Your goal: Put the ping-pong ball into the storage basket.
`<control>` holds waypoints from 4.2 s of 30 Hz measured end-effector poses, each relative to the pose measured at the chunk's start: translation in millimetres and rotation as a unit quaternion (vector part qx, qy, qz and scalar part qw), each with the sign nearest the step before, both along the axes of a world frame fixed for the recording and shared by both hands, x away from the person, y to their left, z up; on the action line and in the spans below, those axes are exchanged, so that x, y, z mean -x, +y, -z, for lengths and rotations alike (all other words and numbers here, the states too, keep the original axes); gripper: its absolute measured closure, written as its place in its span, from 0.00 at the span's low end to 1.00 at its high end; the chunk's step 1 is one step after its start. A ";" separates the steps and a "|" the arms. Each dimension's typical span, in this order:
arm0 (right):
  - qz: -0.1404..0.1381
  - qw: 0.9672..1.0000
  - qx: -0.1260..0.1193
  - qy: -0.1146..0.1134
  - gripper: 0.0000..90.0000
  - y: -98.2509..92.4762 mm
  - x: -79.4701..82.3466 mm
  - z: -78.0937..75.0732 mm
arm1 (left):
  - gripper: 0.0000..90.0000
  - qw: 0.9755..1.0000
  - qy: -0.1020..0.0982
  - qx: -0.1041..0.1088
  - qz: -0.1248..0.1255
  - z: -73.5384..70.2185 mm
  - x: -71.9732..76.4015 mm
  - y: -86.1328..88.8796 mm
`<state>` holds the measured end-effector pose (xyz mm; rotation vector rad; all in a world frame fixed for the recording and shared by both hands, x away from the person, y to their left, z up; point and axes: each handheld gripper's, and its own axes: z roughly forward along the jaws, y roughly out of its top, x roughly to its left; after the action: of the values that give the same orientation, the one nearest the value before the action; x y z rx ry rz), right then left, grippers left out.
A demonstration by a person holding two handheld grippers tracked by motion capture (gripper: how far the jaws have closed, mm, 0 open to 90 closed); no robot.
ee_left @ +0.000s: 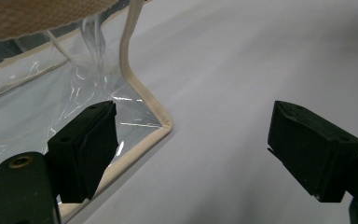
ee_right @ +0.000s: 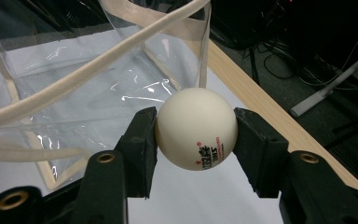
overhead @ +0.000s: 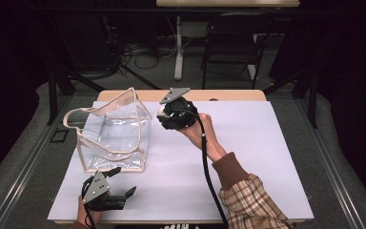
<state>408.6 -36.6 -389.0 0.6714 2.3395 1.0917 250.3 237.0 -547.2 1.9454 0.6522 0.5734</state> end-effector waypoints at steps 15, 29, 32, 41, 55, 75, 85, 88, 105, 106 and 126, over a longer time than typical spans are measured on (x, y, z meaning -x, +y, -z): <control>-0.014 1.000 0.000 -0.005 0.56 11.8 3.4 -3.7 | 0.18 1.000 -0.001 -0.001 -0.001 -0.3 0.2 0.3; -0.026 1.000 -0.002 -0.011 0.56 23.1 7.0 -9.6 | 0.18 1.000 -0.001 0.000 -0.001 -0.6 0.6 0.4; -0.029 1.000 -0.001 -0.011 0.56 25.9 7.5 -10.0 | 0.18 1.000 -0.001 0.000 -0.001 -0.5 0.6 0.4; -0.037 0.999 0.000 -0.010 0.56 33.7 8.2 -12.7 | 0.18 1.000 -0.001 0.000 -0.001 -0.6 0.7 0.5; -0.052 0.999 0.008 -0.001 0.56 49.9 7.1 -12.2 | 0.18 1.000 -0.001 0.000 -0.001 -0.7 0.9 0.5; -0.069 0.997 0.017 0.011 0.56 68.7 4.6 -11.7 | 0.18 1.000 -0.002 0.002 0.000 -0.4 0.6 0.7; -0.077 0.997 0.025 0.012 0.56 78.2 6.5 -13.8 | 0.18 1.000 -0.002 0.002 0.000 -0.5 0.6 0.7; -0.079 0.996 0.029 0.013 0.56 80.6 7.0 -14.1 | 0.18 1.000 -0.001 0.002 0.000 -0.5 0.6 0.7; -0.096 0.992 0.071 0.035 0.56 100.2 9.2 -15.5 | 0.18 1.000 -0.002 0.002 0.000 -0.8 1.0 0.8; -0.096 0.992 0.071 0.035 0.56 100.2 9.2 -15.5 | 0.18 1.000 -0.002 0.002 0.001 -0.8 0.9 0.9; -0.101 0.989 0.094 0.045 0.56 114.1 5.9 -12.0 | 0.18 1.000 -0.002 0.002 0.001 -1.0 1.1 0.8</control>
<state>402.7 77.5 -377.0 0.4304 2.5932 0.9218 249.1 237.7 -546.2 1.9402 0.6469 0.5745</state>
